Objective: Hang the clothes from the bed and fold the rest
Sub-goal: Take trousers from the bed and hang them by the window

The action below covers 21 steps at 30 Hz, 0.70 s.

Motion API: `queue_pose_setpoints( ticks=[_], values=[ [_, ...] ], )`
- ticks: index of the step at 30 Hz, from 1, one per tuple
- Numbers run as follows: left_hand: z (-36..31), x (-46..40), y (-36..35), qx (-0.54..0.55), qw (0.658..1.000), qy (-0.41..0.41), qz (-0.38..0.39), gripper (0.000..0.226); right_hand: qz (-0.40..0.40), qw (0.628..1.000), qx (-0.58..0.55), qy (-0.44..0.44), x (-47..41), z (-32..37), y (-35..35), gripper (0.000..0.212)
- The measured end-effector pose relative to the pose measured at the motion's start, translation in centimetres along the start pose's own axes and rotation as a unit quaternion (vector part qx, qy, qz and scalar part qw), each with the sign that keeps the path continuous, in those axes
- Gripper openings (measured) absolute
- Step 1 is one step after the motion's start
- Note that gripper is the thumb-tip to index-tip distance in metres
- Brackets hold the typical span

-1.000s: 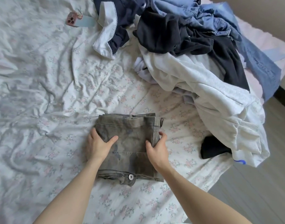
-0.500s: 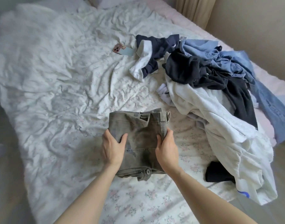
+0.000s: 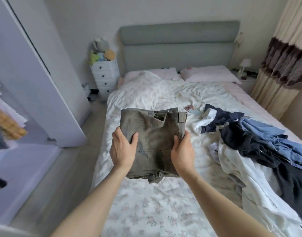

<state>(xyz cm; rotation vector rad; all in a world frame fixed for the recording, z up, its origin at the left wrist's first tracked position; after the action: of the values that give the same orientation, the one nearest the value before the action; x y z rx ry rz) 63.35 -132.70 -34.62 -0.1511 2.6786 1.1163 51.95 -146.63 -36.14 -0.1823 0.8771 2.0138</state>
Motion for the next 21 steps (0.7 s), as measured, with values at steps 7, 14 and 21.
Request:
queue_pose_setpoints(
  ticks=[7,14,21],
  values=[
    [1.0,-4.3,13.2,0.029,0.994,0.002,-0.101,0.060,-0.005,0.994,-0.076,0.082,-1.1,12.8,-1.6,0.021],
    [7.0,-12.8,27.4,0.028,0.982,-0.018,-0.185,0.058,-0.007,0.976,-0.162,0.142,-0.9,28.4,-9.8,0.018],
    [13.2,-23.0,39.3,0.004,0.967,-0.060,-0.247,0.062,-0.029,0.960,-0.230,0.161,-2.1,42.8,-20.3,0.018]
  ],
)
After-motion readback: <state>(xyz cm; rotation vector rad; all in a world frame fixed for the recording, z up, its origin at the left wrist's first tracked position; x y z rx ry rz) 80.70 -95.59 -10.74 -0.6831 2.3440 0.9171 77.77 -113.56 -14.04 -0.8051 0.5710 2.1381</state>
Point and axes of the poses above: each hand's wrist, its own x-axis away from the middle knuckle, its own y-axis out of the back of the hand, z = x × y, the point moved 2 cm from there along -x, towards the middle knuckle, and after that the axes turned 11 degrees about y, right-handed, at the moved point
